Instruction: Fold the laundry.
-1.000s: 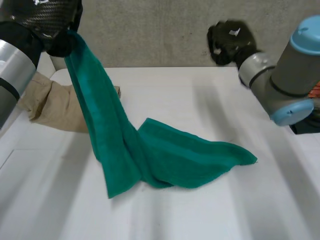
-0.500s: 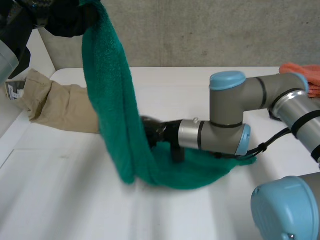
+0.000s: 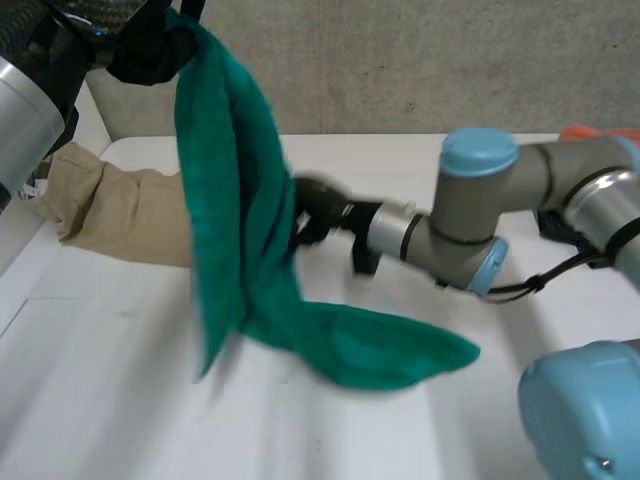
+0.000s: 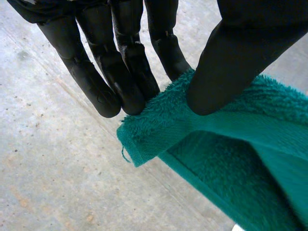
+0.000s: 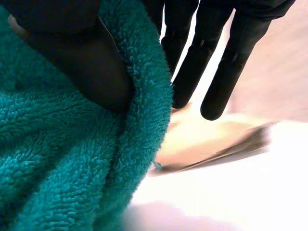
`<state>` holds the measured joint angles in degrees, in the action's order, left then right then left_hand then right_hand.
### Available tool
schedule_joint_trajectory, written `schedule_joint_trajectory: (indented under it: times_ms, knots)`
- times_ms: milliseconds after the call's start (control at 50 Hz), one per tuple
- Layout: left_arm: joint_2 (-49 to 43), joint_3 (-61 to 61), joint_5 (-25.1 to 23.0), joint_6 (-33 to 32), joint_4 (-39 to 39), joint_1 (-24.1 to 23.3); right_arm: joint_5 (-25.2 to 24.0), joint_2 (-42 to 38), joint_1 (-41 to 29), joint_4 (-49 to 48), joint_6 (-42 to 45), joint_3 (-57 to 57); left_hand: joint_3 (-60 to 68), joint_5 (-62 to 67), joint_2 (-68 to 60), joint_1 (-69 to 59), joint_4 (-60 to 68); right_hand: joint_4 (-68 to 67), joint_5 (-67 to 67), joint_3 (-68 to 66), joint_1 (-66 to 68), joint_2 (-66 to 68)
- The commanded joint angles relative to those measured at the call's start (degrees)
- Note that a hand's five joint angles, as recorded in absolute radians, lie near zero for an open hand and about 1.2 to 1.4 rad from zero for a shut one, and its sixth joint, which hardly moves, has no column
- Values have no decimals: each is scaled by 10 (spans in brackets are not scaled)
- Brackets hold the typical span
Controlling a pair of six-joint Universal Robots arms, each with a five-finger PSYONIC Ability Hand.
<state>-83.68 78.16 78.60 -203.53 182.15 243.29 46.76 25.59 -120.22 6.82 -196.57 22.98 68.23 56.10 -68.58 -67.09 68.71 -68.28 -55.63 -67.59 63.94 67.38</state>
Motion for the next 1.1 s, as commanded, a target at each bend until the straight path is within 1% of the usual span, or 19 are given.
schedule_joint_trajectory:
  times_ms: [20,60,100,200,300,380,460,520,580,600,640,680,700,740,760,800,900,980,1100]
  knots:
    - [-18,-30,13,0,15,7,214,96,62,-85,38,43,118,139,-114,-129,113,-117,-144,-124,161,126]
    - [-25,-39,19,1,20,18,248,137,83,-101,78,77,118,139,-114,-129,113,-117,-144,-124,161,126]
    - [-30,-42,23,1,22,25,257,162,93,-109,106,105,118,139,-114,-129,113,-117,-144,-124,161,126]
    - [-70,-38,31,-3,20,47,250,256,114,-109,212,224,118,139,-114,-129,113,-117,-144,-124,161,126]
    - [-160,-28,39,-20,17,74,216,342,118,-95,328,407,118,139,-114,-129,113,-117,-144,-124,161,126]
    - [-234,-21,45,-52,17,76,190,361,88,-94,394,523,118,139,-114,-129,113,-117,-144,-124,161,126]
    - [-310,-27,56,-90,15,70,189,342,48,-95,439,587,118,139,-114,-129,113,-117,-144,-124,161,126]
    - [-350,-30,71,-109,15,63,201,313,29,-100,461,598,118,139,-114,-129,113,-117,-144,-124,161,126]
    - [-386,-34,90,-129,13,49,243,275,18,-98,490,585,118,139,-114,-129,113,-85,-112,-92,129,94]
    - [-388,-35,95,-133,13,46,256,269,18,-97,498,580,118,139,-114,-129,113,-23,-50,-30,67,32]
    - [-389,-31,103,-138,12,35,293,263,21,-95,513,563,118,139,-114,-129,113,205,179,198,-162,-196]
    - [-381,-26,107,-135,11,28,313,268,24,-91,515,556,-99,-78,103,88,-104,337,310,330,-293,-328]
    - [-376,-25,107,-134,11,27,326,279,27,-87,510,553,-162,-141,166,151,-167,400,374,394,-357,-392]
    - [-362,-20,110,-130,9,25,331,294,32,-81,502,552,-300,-279,304,289,-305,453,426,446,-410,-444]
    - [-346,-15,110,-126,4,26,330,315,38,-75,491,553,-434,-413,438,423,-439,493,467,486,-450,-484]
    - [-323,-12,111,-122,-6,26,329,341,45,-67,477,554,-501,-480,504,490,-506,531,504,524,-487,-522]
    - [-256,-16,110,-94,-52,34,313,409,82,-39,429,545,-543,-522,547,532,-548,583,556,576,-539,-574]
    - [-231,-34,97,-51,-100,45,297,413,104,-14,426,511,-538,-517,542,527,-543,583,556,576,-539,-574]
    - [-271,-70,75,-5,-185,64,285,336,127,109,532,401,-521,-500,525,510,-526,568,541,561,-524,-559]
